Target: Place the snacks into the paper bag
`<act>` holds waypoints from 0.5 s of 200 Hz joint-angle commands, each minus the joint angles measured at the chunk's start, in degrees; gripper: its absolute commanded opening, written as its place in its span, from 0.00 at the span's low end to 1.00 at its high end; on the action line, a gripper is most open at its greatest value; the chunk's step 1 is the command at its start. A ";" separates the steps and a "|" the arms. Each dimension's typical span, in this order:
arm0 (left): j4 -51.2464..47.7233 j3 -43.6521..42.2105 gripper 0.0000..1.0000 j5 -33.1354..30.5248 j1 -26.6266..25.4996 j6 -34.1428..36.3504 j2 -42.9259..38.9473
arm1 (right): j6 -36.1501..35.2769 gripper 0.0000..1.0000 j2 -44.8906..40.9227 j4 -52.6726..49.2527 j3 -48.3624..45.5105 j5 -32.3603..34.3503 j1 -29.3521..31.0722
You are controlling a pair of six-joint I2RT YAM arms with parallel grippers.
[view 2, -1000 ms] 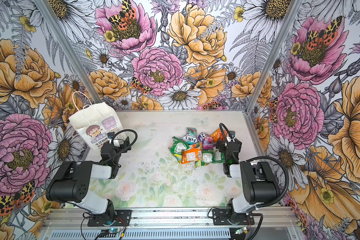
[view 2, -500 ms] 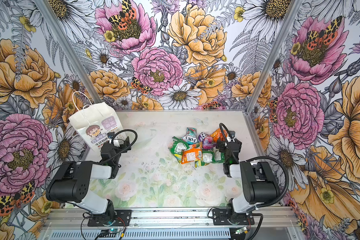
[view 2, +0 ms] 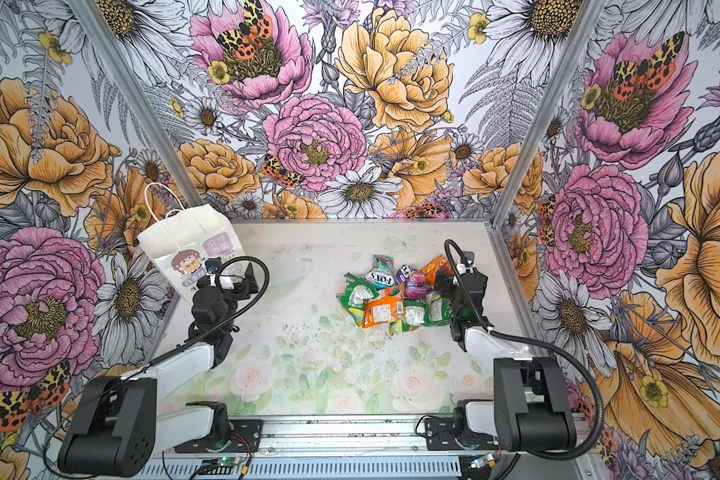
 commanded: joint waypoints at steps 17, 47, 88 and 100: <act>-19.87 6.28 0.99 -1.23 -0.57 -5.56 -8.87 | 3.08 0.97 -5.67 -24.03 10.77 -3.29 1.71; -36.65 15.28 0.99 -5.80 -0.68 -13.13 -12.32 | 4.41 1.00 -5.29 -37.03 20.86 -4.91 5.16; -51.32 25.96 0.99 -8.57 -0.72 -19.72 -14.87 | 8.27 1.00 -1.28 -48.16 32.30 -4.99 12.38; -54.46 28.43 0.99 -9.45 -0.75 -21.96 -15.60 | 9.30 0.99 0.17 -49.98 34.83 -5.37 14.49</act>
